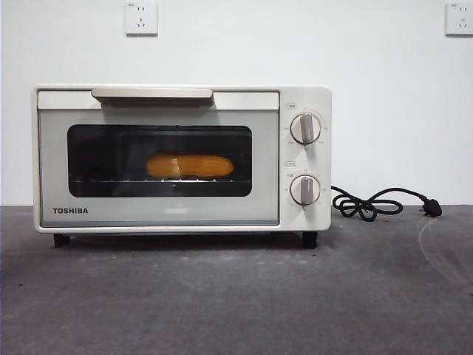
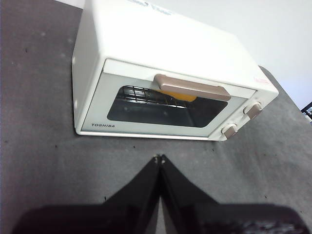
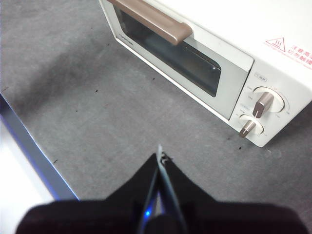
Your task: Take the corn from the table,put the corn in the oven
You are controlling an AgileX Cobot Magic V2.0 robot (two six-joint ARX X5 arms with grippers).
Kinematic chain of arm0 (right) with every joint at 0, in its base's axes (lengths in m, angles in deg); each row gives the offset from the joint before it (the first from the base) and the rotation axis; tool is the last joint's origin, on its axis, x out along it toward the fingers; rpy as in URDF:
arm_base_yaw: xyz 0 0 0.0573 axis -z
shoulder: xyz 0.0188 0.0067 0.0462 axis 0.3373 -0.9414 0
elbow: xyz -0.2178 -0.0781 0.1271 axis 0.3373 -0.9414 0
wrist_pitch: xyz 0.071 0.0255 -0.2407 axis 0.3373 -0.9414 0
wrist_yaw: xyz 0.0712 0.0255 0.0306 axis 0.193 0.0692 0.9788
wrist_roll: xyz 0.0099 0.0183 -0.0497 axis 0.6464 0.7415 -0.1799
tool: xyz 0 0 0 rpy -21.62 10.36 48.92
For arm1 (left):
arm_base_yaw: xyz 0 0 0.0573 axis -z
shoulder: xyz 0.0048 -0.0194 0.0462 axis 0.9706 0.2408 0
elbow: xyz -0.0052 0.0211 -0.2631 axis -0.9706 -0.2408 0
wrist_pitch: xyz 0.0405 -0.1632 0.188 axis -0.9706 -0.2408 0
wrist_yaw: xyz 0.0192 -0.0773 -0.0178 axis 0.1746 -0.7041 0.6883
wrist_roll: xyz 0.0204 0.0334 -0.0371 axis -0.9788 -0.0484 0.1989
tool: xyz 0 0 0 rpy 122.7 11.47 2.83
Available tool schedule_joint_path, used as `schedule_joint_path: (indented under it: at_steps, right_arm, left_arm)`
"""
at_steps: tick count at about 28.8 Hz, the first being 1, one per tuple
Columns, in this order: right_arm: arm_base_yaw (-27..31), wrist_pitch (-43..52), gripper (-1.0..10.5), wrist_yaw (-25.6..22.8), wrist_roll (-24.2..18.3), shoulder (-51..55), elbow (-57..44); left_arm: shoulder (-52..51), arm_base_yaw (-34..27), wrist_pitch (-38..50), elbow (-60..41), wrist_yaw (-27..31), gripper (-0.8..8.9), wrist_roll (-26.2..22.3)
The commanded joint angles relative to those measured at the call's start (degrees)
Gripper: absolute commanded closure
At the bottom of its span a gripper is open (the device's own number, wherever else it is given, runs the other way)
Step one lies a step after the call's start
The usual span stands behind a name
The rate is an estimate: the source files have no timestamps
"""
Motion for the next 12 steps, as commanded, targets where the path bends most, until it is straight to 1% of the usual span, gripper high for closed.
schedule_joint_path:
  at_steps: [1,6,12]
  right_arm:
    - [0.0,0.3,9.5,0.0,0.6,-0.2,0.2]
    - [0.0,0.3,9.5,0.0,0.6,-0.2,0.2]
    - [0.0,0.3,9.5,0.0,0.6,-0.2,0.2]
  left_arm:
    - [-0.1,0.1,-1.4,-0.2,0.0,8.18,0.9]
    - [1.2,0.1,-1.6,-0.2,0.0,8.18,0.7]
    - [5.2,0.1,-1.5,-0.2,0.0,8.18,0.8]
